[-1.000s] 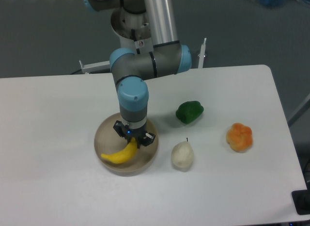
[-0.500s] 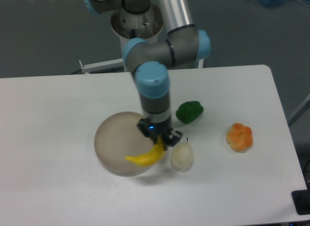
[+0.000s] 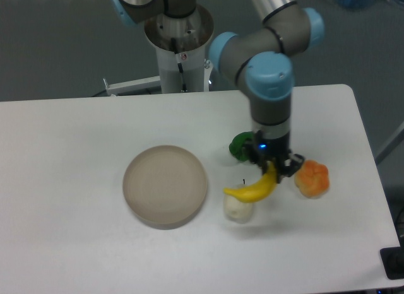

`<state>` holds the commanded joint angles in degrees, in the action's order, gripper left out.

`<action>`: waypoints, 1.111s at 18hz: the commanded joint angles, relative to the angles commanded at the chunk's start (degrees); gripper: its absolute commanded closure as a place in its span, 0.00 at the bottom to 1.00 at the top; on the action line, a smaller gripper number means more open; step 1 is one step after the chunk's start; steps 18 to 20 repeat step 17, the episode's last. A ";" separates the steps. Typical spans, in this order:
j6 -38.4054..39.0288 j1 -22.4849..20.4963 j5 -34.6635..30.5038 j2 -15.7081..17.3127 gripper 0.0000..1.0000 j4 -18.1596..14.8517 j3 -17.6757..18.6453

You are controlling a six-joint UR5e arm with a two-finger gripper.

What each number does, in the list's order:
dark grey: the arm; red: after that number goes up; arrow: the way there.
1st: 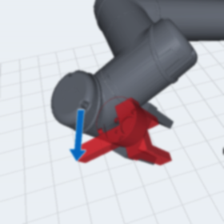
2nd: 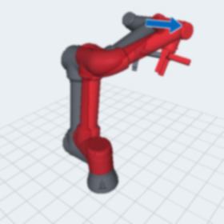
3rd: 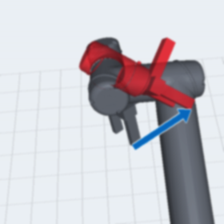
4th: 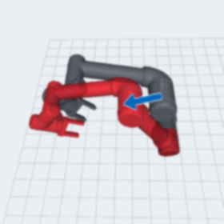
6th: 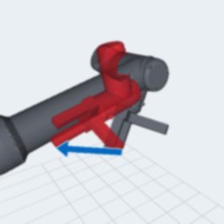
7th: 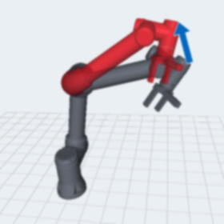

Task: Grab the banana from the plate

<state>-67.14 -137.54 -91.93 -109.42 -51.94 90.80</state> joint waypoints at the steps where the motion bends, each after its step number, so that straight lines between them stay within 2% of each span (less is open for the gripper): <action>1: -0.70 -0.27 0.00 -0.17 0.64 -0.53 -0.62; 9: -4.05 -1.59 -1.67 -0.79 0.64 -0.62 -1.76; 20: -4.05 -1.76 -1.67 -1.06 0.64 -0.45 -2.20</action>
